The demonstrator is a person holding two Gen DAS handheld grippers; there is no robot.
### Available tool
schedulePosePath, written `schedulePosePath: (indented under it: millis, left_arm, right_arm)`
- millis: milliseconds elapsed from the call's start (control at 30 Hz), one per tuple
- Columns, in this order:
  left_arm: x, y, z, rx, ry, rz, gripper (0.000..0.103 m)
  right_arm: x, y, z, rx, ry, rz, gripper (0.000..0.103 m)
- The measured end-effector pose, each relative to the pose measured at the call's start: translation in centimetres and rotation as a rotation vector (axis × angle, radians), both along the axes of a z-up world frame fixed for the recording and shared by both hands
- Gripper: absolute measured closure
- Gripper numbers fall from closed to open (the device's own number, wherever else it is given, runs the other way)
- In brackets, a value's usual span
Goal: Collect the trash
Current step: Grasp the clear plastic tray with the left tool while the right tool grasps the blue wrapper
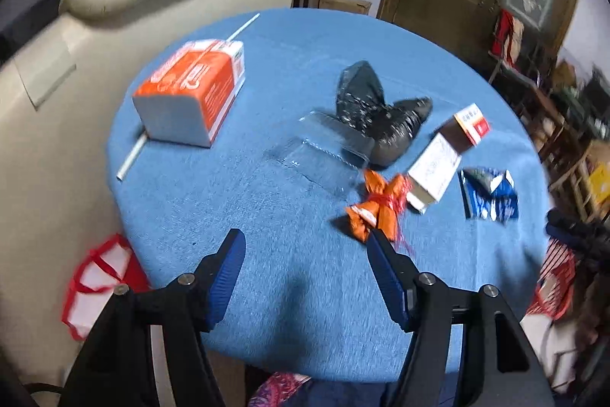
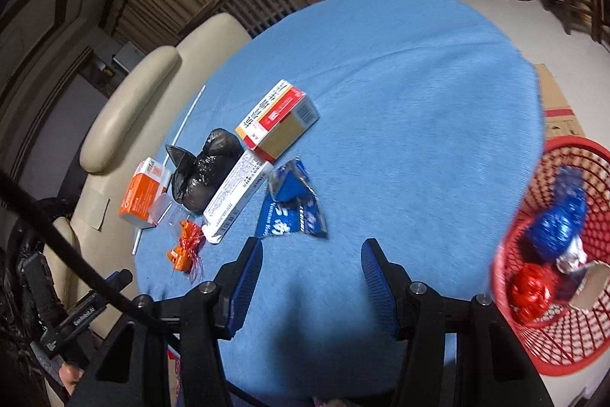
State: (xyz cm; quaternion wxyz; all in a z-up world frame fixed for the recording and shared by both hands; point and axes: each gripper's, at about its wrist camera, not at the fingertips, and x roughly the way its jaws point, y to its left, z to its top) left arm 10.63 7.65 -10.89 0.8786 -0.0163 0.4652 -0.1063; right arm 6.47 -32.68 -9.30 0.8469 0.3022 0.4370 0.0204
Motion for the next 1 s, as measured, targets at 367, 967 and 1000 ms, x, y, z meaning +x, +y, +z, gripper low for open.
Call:
schedulePosePath:
  millis: [367,967,1000]
  left_arm:
    - [7.6,-1.2,-0.6,-0.207,0.127,0.078,0.035]
    - [13.6,-2.6,-4.9,-0.275,0.282,0.247,0.036]
    - [13.6,-2.3,-5.3,-0.279,0.293,0.253,0.036]
  right_arm:
    - [6.2,1.2,-1.2,0.029,0.014,0.023,0.044]
    - [9.9,3.4,-3.7,-0.011,0.059,0.088,0.053]
    - [10.0,3.6,-3.8,-0.009,0.064,0.095,0.062]
